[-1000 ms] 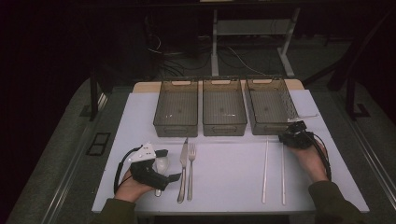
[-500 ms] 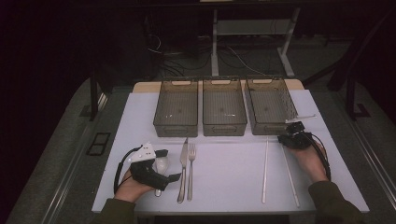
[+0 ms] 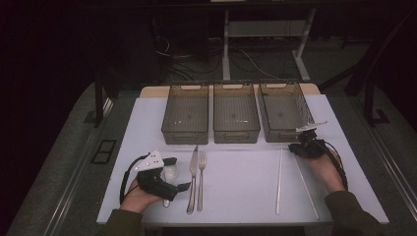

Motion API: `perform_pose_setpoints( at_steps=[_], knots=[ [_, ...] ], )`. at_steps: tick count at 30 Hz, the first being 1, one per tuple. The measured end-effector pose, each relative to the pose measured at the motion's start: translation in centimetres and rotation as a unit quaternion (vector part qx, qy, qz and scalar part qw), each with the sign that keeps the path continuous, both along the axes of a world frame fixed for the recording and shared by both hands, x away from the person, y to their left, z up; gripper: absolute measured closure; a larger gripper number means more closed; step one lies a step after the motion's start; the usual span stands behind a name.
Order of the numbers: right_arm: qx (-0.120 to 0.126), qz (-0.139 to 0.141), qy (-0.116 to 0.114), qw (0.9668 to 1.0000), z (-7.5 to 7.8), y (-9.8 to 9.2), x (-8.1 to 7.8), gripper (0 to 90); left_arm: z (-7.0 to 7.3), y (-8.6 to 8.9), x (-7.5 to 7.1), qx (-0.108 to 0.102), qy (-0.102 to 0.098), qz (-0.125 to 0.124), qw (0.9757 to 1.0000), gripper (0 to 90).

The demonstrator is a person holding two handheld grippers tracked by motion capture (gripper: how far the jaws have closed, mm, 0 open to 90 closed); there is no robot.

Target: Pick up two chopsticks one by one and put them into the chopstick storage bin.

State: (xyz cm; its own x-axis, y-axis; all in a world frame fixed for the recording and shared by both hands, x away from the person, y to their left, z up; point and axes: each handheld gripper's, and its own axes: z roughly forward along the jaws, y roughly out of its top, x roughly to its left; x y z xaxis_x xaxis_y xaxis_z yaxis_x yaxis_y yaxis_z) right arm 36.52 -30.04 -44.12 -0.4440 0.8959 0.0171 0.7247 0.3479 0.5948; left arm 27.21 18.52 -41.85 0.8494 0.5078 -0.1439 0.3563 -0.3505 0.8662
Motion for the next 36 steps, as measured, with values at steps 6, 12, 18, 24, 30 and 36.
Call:
perform_pose_setpoints(
  at_steps=[6, 12, 18, 24, 30, 36],
  knots=[
    [-0.004, 0.016, 0.002, 0.9999, 0.1, 0.2, -0.1, 84.3, 0.0, 0.0, 0.0, -0.001, 0.0, 0.0, 1.0, 0.0],
    [-0.013, 0.027, 0.004, 0.9996, 0.1, 0.4, -0.2, 85.3, 0.0, 0.0, 0.0, 0.0, -0.001, 0.0, 1.0, 0.0],
    [-0.013, 0.033, 0.004, 0.9994, 0.1, 0.4, -0.2, 86.0, 0.1, 0.1, 0.0, 0.0, -0.001, 0.0, 1.0, 0.0],
    [-0.017, 0.046, 0.006, 0.9988, 0.2, 0.5, -0.3, 86.3, 0.1, 0.1, 0.0, 0.0, -0.002, 0.0, 1.0, 0.0],
    [-0.01, 0.043, 0.005, 0.999, 0.2, 0.3, -0.3, 79.6, 0.1, 0.1, 0.0, 0.0, -0.002, 0.0, 1.0, 0.0],
    [0.026, 0.026, -0.018, 0.9992, 1.4, 0.3, -0.6, 73.1, 0.0, 0.1, 0.0, 0.001, 0.0, 0.001, 1.0, 0.0]
  ],
)
